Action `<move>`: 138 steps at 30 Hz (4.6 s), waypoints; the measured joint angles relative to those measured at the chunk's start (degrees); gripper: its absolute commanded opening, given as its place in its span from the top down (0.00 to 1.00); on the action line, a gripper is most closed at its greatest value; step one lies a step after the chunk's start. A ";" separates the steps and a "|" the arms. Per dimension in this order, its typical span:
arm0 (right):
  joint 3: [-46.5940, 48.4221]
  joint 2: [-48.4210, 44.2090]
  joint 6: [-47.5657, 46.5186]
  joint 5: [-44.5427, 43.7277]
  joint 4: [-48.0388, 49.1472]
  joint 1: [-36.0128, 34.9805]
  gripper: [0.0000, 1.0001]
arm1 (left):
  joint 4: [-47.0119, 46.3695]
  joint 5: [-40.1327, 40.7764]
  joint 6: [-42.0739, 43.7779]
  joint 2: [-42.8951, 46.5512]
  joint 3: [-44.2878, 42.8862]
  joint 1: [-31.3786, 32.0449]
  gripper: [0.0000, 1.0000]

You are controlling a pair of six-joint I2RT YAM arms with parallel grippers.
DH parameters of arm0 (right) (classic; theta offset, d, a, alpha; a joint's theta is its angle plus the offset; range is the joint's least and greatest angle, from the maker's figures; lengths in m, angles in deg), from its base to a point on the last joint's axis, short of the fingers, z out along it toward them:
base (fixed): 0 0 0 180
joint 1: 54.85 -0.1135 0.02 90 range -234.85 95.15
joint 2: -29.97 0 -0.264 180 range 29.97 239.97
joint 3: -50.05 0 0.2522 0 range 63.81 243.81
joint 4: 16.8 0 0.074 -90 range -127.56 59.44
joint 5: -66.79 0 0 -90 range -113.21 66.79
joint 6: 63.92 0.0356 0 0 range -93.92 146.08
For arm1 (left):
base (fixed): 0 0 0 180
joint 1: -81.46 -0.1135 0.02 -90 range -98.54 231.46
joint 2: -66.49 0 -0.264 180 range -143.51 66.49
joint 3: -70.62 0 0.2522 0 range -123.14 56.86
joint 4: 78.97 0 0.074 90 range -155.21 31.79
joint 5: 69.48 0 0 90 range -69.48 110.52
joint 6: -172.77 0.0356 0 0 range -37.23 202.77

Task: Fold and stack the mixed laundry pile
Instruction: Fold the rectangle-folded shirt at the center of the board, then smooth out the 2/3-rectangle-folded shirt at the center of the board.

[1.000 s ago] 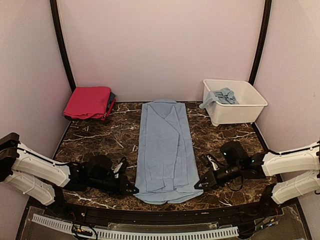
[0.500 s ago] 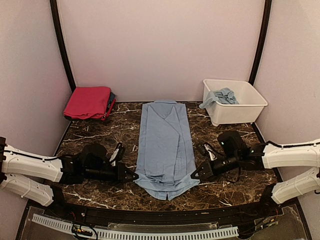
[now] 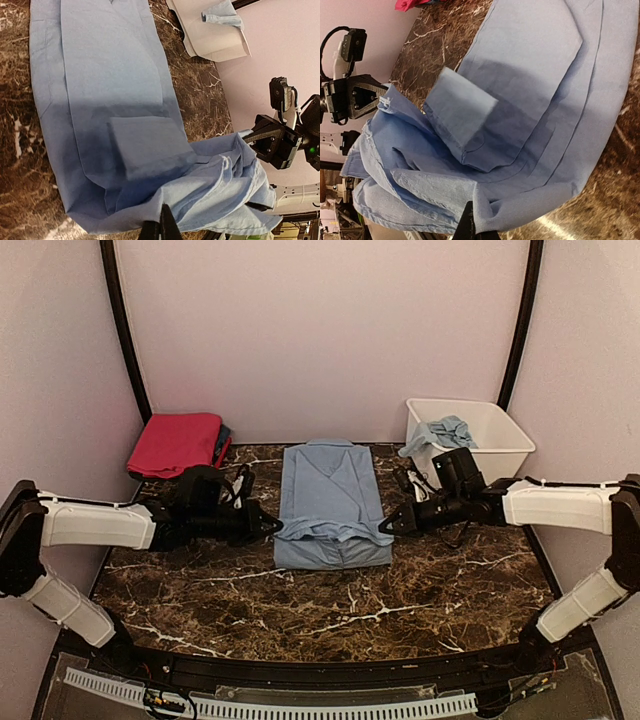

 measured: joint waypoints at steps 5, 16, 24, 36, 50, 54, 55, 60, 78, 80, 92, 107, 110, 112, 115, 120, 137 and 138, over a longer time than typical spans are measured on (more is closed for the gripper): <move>8.79 11.43 -2.80 1.05 2.23 4.70 1.00 | -0.33 -1.44 3.78 -9.51 -8.31 -5.95 1.00; 23.32 30.64 -5.31 2.91 6.84 10.01 1.00 | -3.04 -2.97 6.64 -28.33 -21.33 -11.06 1.00; 27.58 36.76 -5.27 3.34 8.61 10.99 0.85 | -4.09 -4.04 7.30 -32.74 -24.41 -13.49 0.89; 32.44 34.64 -5.84 2.86 5.16 12.61 0.32 | -0.02 -5.18 10.75 -33.11 -31.74 -17.35 0.29; 26.25 21.38 -7.76 7.80 2.23 8.81 0.34 | 4.17 -9.35 16.79 -18.95 -21.22 -13.20 0.26; 25.53 23.91 -7.41 6.64 1.36 7.08 0.40 | 2.82 -9.81 14.84 -19.02 -15.28 -11.08 0.33; 25.66 24.70 -7.52 5.46 0.94 7.19 0.41 | 2.89 -9.68 14.36 -19.12 -14.64 -11.23 0.34; 27.67 29.75 -8.28 -0.35 -2.38 7.82 0.43 | 5.25 -4.63 13.22 -22.21 -17.25 -12.96 0.45; 45.33 44.41 -10.23 -6.88 -6.23 11.69 0.60 | 8.24 -0.96 13.38 -35.01 -32.68 -16.72 0.48; 46.99 45.88 -10.47 -7.08 -6.75 11.82 0.61 | 8.39 -0.98 13.42 -35.54 -32.89 -16.90 0.47; 50.62 50.56 -11.45 -6.80 -8.72 11.82 0.80 | 9.14 -1.40 13.75 -39.43 -37.05 -17.75 0.47; 48.26 49.94 -11.50 -6.29 -6.64 11.96 1.00 | 7.82 -6.14 13.90 -41.68 -39.21 -17.84 0.99; 46.47 48.43 -11.47 -6.69 -6.19 12.17 1.00 | 6.93 -7.21 13.86 -41.68 -39.30 -17.84 1.00; 45.38 46.90 -11.45 -6.99 -5.92 12.39 1.00 | 6.49 -7.74 13.75 -41.68 -39.52 -17.84 1.00; 44.48 44.81 -11.26 -7.23 -4.96 12.92 1.00 | 5.95 -8.11 13.77 -41.81 -40.26 -17.84 1.00; 44.48 44.02 -11.10 -7.37 -3.19 13.49 1.00 | 5.25 -8.39 13.79 -42.99 -41.72 -17.84 1.00; 45.31 44.98 -12.68 -7.30 -5.44 13.62 0.33 | 10.64 -2.78 17.55 -44.81 -44.30 -18.40 0.04; 44.39 43.04 -13.03 -7.28 -5.84 13.62 0.30 | 11.17 -2.03 18.14 -43.67 -43.82 -18.45 0.02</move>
